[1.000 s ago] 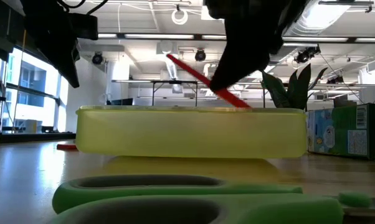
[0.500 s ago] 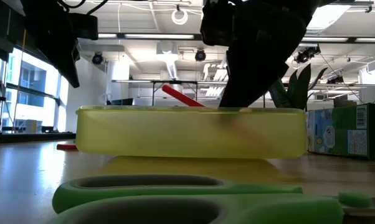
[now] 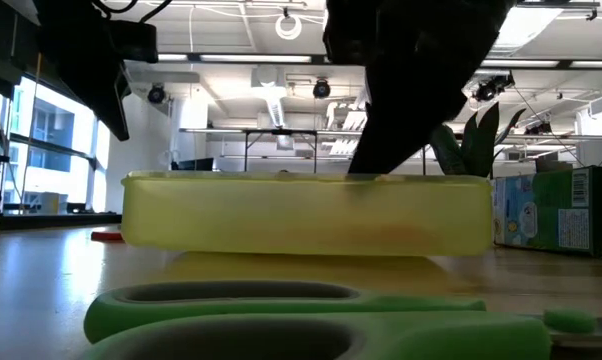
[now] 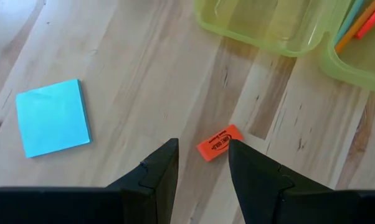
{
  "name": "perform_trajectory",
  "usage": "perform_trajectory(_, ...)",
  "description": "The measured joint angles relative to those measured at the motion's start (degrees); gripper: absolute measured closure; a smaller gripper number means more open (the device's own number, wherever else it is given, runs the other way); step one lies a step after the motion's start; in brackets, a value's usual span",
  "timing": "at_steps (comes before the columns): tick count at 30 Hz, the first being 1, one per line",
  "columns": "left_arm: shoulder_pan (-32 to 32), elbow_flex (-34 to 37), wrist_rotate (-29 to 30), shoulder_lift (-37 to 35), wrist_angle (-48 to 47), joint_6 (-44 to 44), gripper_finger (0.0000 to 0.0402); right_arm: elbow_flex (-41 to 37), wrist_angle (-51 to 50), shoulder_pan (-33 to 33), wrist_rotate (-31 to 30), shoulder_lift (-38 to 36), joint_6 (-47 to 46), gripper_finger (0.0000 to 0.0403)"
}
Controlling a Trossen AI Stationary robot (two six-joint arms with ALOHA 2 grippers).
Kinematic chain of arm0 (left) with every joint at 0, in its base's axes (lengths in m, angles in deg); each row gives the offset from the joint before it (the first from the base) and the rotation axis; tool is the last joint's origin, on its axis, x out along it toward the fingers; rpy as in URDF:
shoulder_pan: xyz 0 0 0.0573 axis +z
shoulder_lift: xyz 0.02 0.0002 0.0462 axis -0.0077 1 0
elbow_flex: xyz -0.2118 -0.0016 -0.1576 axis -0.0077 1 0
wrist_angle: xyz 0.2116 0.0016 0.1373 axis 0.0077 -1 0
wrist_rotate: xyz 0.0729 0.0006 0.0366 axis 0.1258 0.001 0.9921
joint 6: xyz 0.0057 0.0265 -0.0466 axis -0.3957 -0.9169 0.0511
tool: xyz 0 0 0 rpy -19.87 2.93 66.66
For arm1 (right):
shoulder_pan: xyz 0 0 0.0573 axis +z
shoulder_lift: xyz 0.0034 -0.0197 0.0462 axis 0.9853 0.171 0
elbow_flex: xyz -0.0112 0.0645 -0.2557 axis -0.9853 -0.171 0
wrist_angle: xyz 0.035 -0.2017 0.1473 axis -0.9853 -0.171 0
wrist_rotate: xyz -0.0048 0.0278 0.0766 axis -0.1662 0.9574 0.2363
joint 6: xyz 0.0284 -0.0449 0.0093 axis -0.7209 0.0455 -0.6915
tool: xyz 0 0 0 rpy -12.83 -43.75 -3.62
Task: Pack school essentials
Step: Put the orange eraser into the yellow supply box
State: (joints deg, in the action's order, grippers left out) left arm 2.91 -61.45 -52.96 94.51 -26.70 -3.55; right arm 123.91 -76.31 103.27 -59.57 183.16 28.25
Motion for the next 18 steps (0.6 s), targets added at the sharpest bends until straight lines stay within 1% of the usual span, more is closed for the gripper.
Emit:
perform_trajectory(4, 0.0, 0.0, 0.0, 0.0, 0.0, -0.7, 0.0269, 4.3, -5.0, 0.0, -0.2, 0.0, 0.4, 0.0262)
perform_trajectory(6, 0.0, 0.0, 0.1, 0.0, 0.0, -2.5, 0.0264, 7.1, -9.4, 0.3, -2.2, 0.0, 0.9, 0.0261)
perform_trajectory(10, 0.0, 0.0, 0.2, 0.0, 0.0, -4.8, 0.0244, 14.0, -20.4, 1.5, -12.2, -0.1, 0.2, 0.0261)
perform_trajectory(13, 0.0, 0.0, 0.2, 0.0, 0.0, -7.1, 0.0222, 18.3, -26.4, 2.8, -19.2, -0.1, 0.6, 0.0261)
perform_trajectory(16, 0.0, 0.0, -0.4, 0.0, 0.0, -12.0, 0.0202, 21.3, -30.9, 3.4, -22.8, -0.1, 1.7, 0.0261)
perform_trajectory(18, -0.2, 0.0, -0.7, 0.0, 0.0, -15.1, 0.0196, 22.9, -34.4, 3.4, -24.8, -0.1, 1.7, 0.0261)
